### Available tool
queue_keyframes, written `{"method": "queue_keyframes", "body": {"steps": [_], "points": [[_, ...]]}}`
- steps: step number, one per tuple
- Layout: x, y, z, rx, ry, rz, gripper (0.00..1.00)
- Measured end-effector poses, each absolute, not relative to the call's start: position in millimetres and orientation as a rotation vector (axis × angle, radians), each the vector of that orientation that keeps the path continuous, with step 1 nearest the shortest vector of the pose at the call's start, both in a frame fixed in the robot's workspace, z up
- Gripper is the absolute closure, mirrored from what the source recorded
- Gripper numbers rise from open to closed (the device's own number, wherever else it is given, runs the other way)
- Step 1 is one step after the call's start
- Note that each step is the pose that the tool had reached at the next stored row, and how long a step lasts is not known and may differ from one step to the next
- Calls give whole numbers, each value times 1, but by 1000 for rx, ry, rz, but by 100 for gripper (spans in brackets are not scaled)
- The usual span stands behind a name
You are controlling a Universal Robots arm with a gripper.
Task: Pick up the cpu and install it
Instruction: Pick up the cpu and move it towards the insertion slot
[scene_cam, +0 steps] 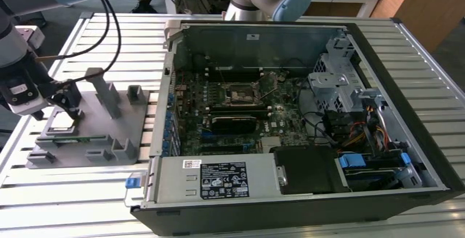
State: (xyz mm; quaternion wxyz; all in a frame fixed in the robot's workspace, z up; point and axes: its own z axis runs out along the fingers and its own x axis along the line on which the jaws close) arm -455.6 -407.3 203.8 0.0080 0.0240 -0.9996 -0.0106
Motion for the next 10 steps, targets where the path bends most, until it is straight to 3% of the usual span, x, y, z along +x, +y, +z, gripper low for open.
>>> {"method": "queue_keyframes", "body": {"steps": [10], "points": [[-456,-404,195,70,-3131,-25,27]]}}
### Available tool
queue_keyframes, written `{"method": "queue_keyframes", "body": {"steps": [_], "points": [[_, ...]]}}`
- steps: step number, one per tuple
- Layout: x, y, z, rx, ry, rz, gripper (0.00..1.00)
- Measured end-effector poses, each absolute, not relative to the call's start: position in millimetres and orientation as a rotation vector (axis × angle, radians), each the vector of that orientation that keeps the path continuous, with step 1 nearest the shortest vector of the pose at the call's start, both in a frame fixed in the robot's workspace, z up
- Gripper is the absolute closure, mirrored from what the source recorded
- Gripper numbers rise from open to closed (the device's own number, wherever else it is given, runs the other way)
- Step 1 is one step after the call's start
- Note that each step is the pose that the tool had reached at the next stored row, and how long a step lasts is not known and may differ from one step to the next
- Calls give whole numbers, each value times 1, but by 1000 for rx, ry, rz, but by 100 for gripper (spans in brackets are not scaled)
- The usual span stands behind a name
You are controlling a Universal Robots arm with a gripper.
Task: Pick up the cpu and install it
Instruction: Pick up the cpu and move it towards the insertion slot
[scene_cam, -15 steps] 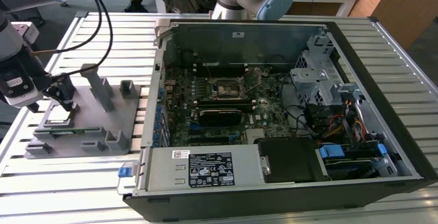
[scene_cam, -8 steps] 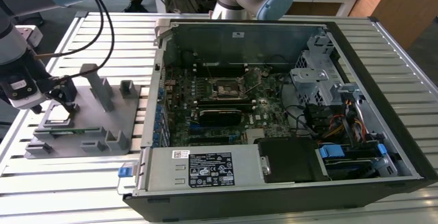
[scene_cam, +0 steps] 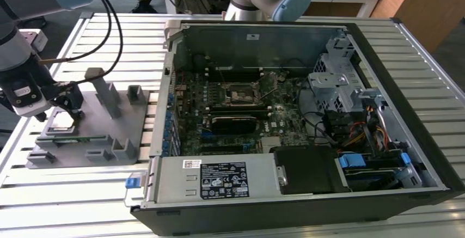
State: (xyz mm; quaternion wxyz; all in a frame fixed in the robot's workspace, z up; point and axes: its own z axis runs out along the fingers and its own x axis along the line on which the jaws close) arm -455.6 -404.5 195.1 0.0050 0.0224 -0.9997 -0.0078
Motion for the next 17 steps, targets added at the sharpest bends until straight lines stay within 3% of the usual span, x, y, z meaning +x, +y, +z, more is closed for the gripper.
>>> {"method": "queue_keyframes", "body": {"steps": [17], "points": [[-456,-402,187,50,-3139,-13,27]]}}
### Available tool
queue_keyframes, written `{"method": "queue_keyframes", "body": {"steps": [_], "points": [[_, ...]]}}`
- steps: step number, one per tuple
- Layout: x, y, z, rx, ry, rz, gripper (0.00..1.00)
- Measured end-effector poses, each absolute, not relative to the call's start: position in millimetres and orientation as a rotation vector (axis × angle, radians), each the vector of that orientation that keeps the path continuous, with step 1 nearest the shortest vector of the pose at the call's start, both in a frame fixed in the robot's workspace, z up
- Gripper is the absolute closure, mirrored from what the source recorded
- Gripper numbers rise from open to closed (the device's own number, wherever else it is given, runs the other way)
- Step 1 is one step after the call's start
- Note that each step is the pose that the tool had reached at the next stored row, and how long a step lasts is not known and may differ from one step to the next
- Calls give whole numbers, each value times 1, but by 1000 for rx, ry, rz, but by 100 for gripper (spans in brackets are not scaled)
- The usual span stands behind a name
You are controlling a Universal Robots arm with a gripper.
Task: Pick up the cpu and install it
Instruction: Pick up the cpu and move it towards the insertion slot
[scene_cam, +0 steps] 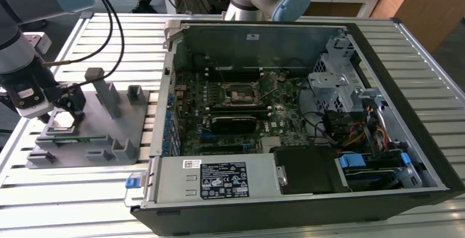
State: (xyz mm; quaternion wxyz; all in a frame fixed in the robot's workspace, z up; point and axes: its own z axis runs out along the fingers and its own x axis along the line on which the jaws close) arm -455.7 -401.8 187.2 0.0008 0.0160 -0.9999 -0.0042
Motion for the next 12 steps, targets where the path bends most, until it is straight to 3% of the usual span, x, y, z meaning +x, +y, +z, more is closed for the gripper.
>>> {"method": "queue_keyframes", "body": {"steps": [8,9,12], "points": [[-456,-402,184,49,-3144,-13,29],[-457,-402,184,49,-3145,-13,35],[-458,-402,184,49,-3148,-13,35]]}}
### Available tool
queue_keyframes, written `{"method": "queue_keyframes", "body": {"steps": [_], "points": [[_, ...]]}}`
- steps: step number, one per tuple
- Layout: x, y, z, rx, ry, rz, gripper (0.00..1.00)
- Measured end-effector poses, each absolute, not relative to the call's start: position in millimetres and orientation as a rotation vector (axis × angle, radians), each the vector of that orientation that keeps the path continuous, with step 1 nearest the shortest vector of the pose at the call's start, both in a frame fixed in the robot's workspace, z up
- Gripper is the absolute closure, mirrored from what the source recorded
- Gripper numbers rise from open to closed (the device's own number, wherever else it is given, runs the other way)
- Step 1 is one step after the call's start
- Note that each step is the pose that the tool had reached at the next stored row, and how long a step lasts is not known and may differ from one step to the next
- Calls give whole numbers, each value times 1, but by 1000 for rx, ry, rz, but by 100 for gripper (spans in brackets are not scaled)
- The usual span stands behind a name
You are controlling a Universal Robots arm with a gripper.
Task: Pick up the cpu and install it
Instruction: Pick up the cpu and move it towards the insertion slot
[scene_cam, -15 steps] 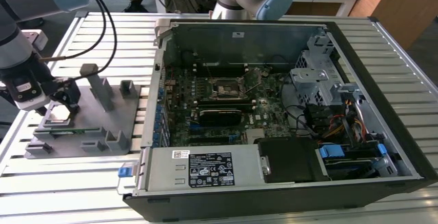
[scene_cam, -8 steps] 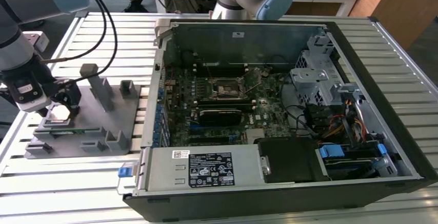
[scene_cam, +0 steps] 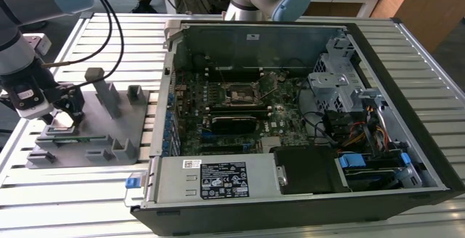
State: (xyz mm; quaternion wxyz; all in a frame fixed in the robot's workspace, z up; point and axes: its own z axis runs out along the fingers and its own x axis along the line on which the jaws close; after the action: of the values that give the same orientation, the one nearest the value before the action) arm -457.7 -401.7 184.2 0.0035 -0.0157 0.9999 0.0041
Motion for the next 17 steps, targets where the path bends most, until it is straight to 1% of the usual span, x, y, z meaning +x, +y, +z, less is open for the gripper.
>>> {"method": "queue_keyframes", "body": {"steps": [17], "points": [[-459,-402,183,1,3132,9,35]]}}
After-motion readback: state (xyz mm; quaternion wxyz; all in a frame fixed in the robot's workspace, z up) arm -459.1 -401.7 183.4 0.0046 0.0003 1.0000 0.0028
